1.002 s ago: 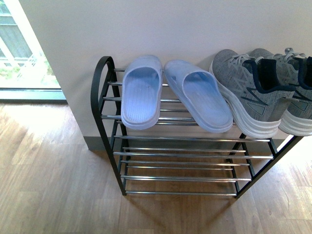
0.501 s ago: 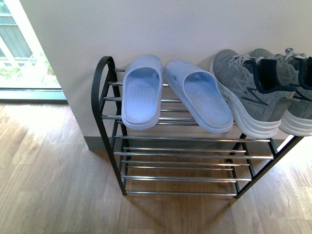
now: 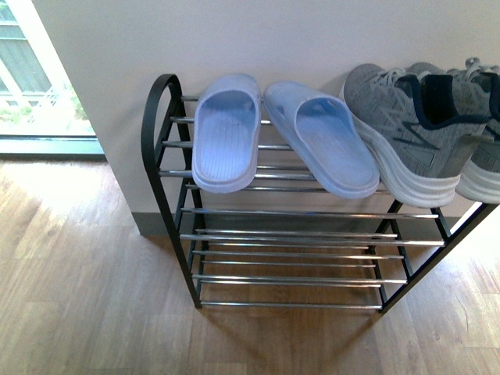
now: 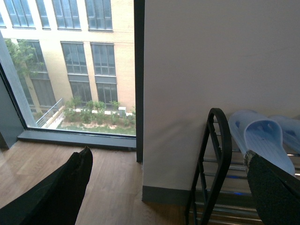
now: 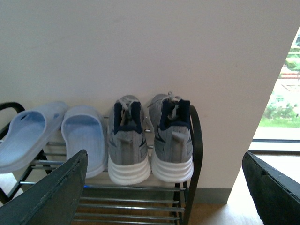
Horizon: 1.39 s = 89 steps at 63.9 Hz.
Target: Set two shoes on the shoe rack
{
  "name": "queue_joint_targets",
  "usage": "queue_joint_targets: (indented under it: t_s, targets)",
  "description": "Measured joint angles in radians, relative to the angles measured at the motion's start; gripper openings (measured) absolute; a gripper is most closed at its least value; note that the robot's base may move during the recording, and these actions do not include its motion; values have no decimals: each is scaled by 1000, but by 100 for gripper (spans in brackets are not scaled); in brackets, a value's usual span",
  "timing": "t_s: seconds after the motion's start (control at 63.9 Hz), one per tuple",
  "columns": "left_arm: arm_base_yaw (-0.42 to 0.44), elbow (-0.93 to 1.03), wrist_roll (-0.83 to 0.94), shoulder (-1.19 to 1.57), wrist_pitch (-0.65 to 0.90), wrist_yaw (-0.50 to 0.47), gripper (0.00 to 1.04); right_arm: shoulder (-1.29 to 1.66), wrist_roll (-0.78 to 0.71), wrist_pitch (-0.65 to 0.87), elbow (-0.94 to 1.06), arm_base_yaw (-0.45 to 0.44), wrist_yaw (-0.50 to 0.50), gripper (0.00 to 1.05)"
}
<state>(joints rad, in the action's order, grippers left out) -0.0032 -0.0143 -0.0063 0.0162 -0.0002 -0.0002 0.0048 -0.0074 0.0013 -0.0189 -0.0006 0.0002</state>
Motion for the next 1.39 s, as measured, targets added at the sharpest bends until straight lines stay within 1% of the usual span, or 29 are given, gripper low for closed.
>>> queue_joint_targets:
  t_s: [1.393]
  targets:
    - [0, 0, 2, 0, 0, 0, 95, 0, 0, -1, 0, 0, 0, 96]
